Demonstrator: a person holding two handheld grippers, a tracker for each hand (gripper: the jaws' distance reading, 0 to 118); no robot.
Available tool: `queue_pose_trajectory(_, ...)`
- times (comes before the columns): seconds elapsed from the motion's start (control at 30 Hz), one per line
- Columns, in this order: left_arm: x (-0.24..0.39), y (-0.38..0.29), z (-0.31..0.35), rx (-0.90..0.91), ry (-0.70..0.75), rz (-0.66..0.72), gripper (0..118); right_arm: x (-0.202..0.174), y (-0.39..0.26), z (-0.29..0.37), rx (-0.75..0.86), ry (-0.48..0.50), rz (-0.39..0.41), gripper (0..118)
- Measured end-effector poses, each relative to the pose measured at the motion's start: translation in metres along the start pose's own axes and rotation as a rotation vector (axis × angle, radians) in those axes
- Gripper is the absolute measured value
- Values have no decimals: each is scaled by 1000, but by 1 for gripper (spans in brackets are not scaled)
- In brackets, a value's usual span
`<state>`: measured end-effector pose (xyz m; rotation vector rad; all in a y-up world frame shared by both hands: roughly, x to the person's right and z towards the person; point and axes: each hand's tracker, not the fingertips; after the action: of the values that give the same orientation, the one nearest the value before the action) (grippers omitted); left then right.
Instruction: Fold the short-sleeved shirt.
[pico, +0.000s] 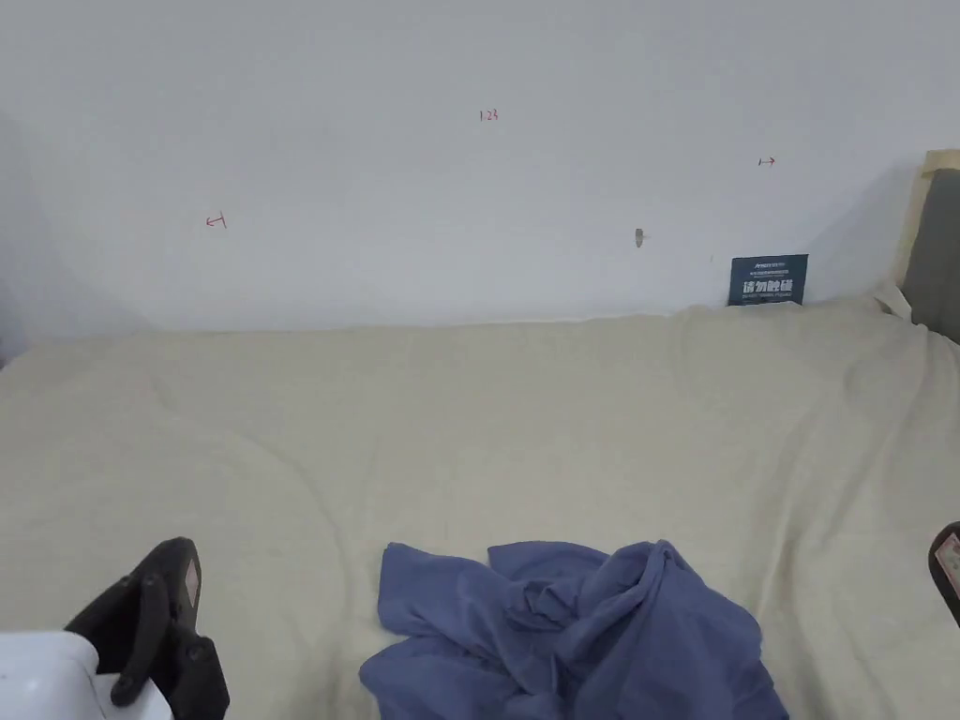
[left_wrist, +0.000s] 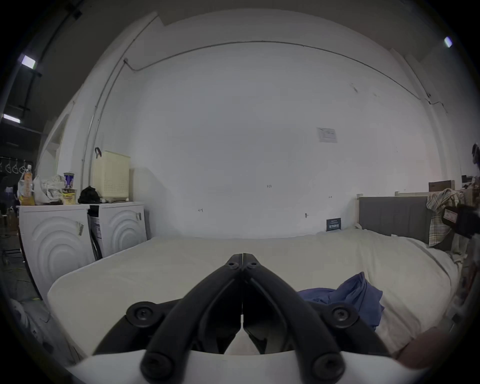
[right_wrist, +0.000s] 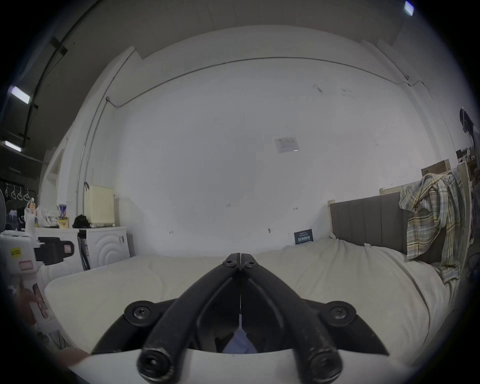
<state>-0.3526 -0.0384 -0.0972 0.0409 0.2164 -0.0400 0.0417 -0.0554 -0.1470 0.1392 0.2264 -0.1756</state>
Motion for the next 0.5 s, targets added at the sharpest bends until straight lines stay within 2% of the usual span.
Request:
queue_pose_trajectory(0.2, 10, -3, 6, 8, 3, -51, 0, 1, -4, -1, -49, 8, 20, 0)
queue_pose_trajectory(0.3, 11, 8, -4, 2, -39, -2, 0, 3, 0, -4, -52, 28, 17, 0)
queue_pose_trajectory(0.37, 11, 33, -34, -45, -94, 36, 0, 4, 4, -11, -75, 58, 39, 0)
queue_pose_trajectory(0.43, 11, 59, -83, -210, -172, 44, 0, 6, 5, -21, -112, 74, 66, 0)
queue_pose_trajectory(0.5, 18, 69, -147, -463, -230, 54, 0, 10, 3, -33, -174, 100, 53, 0)
